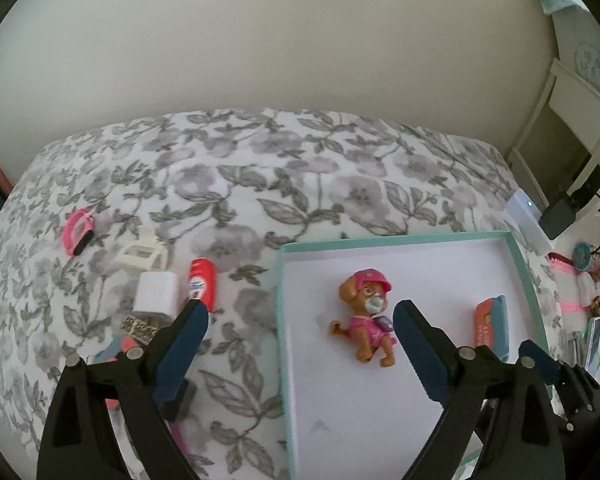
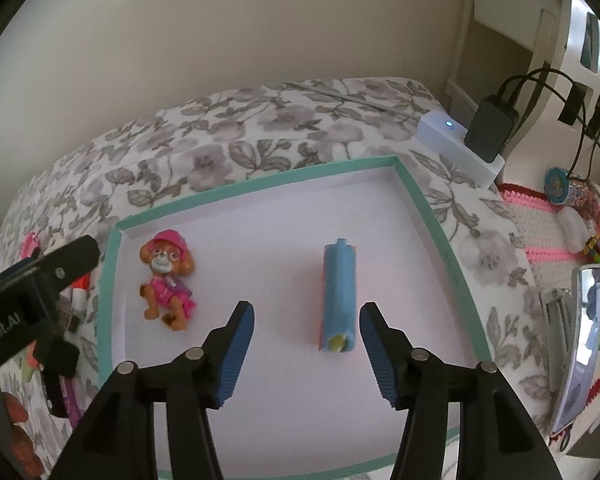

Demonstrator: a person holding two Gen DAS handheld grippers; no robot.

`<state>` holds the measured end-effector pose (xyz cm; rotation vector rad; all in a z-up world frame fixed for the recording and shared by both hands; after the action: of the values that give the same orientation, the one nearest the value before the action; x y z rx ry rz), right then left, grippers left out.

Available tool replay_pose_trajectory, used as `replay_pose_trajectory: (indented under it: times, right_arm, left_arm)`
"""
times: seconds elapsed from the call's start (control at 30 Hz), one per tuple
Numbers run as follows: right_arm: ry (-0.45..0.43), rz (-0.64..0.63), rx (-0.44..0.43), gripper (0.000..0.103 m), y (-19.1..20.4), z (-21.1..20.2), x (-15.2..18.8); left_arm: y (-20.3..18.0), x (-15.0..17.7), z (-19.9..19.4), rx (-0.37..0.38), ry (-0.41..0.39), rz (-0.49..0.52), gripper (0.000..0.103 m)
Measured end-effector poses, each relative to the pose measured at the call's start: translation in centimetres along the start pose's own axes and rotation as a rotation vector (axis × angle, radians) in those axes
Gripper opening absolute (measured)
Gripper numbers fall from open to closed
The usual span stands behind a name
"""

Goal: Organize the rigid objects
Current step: 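Open both tools to release the puppy and blue block in the tray, then move both tools back over the toy pile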

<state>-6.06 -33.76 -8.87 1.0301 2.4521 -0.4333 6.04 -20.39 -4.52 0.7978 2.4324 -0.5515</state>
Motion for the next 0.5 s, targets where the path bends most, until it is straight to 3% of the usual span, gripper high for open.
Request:
replay_pose_trajectory:
  times: [0.5]
  right_arm:
    - [-0.035, -0.023, -0.028, 0.088, 1.4, -1.3, 1.2]
  left_arm:
    - [5.0, 1.8, -4.1, -0.053, -0.107, -0.031, 0.095]
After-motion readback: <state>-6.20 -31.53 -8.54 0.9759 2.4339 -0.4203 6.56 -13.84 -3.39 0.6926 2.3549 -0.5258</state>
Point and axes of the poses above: each gripper's, at about its wrist camera, not at the fingertips, and z roughly the way its jaws point, y to its left, x to its underside, the point moved 7 cm from there along z, roughly the way its jaws point, and after that the axes turned 14 degrees about x, right-handed, at the moved point
